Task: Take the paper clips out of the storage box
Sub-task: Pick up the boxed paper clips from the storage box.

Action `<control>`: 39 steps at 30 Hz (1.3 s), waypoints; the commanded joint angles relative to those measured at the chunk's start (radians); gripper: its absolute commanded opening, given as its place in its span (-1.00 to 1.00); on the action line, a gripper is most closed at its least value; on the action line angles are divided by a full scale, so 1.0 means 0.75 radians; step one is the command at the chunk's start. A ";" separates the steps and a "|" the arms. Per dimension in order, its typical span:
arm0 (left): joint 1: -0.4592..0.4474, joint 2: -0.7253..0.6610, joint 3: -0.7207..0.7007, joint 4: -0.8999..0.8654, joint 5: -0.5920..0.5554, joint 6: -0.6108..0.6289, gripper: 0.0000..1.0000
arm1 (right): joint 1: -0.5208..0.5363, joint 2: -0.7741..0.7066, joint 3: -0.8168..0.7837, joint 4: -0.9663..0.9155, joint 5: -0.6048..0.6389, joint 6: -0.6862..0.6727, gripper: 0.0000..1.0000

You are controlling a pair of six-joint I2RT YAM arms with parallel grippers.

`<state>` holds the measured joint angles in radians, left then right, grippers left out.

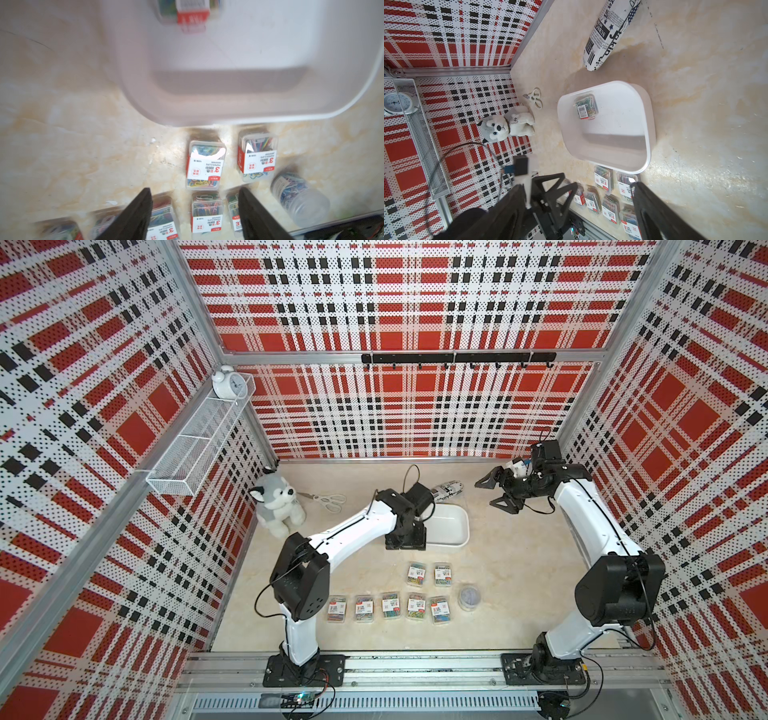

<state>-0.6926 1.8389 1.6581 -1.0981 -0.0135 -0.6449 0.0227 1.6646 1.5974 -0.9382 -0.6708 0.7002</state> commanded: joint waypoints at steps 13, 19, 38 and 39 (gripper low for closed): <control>0.512 -0.395 -0.111 0.253 -0.091 0.076 0.39 | 0.453 0.485 0.768 -0.509 0.567 -0.316 0.65; 0.582 -0.474 -0.245 0.322 -0.047 0.108 0.40 | 0.544 0.595 0.859 -0.394 0.649 -0.617 0.57; 0.715 -0.390 -0.358 0.417 0.131 0.285 0.42 | 0.608 0.440 0.328 0.035 0.439 -2.012 0.65; 0.716 -0.385 -0.361 0.419 0.133 0.286 0.41 | 0.610 0.454 0.334 0.003 0.437 -2.039 0.65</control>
<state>-0.1680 1.5383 1.4040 -0.8101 0.0612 -0.4641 0.4786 1.9614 1.8359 -0.8173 -0.2852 -0.6674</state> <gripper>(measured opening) 0.708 0.826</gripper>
